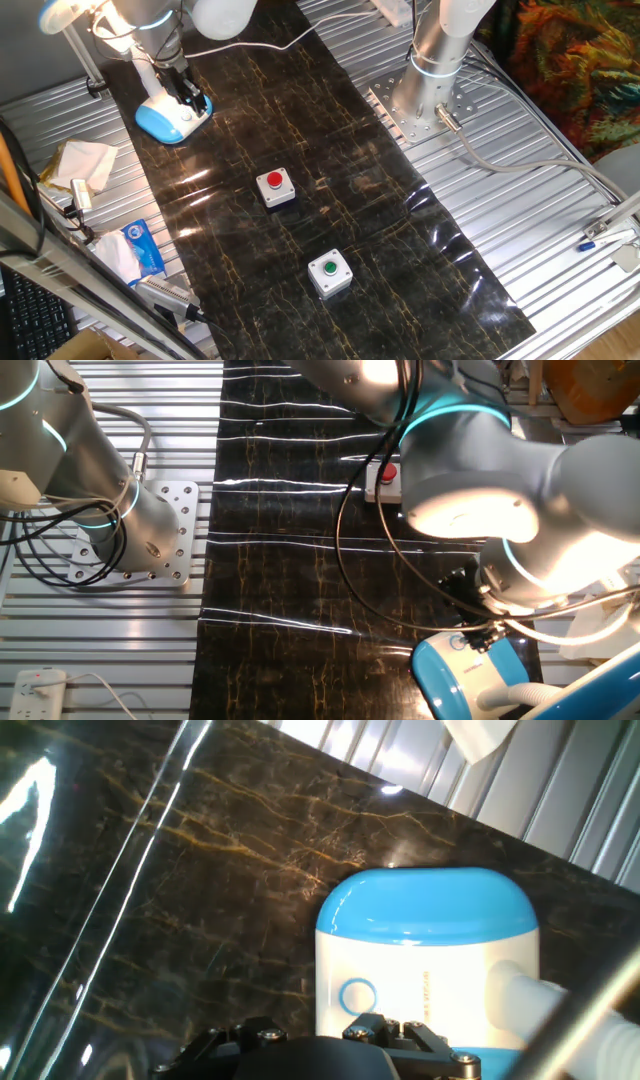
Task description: Turn on the desk lamp by pressing the button
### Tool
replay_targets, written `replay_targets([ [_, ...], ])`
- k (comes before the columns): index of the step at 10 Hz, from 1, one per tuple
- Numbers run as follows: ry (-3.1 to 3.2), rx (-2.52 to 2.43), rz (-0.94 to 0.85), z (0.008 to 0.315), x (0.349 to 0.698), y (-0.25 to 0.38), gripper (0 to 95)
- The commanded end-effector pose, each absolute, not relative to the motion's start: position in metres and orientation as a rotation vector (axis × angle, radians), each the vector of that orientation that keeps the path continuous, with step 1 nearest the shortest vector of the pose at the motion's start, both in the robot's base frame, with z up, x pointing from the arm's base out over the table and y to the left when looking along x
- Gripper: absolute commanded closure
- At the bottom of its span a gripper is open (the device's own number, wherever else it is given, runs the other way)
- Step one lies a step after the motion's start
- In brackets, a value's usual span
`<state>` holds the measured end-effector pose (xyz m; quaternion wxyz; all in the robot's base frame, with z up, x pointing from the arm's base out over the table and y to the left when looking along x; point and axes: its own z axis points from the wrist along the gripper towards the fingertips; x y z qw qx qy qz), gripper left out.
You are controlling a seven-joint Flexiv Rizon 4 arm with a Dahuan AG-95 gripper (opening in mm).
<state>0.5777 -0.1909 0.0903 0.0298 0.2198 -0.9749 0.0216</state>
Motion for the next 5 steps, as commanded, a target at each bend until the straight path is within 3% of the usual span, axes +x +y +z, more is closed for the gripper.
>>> replay_targets([
  [1,-2.998,0.699,0.079,0.0958,0.5765,-0.1916,95.0],
  [5,-2.98,0.754,0.077,0.0959,0.5765,-0.1916,95.0],
])
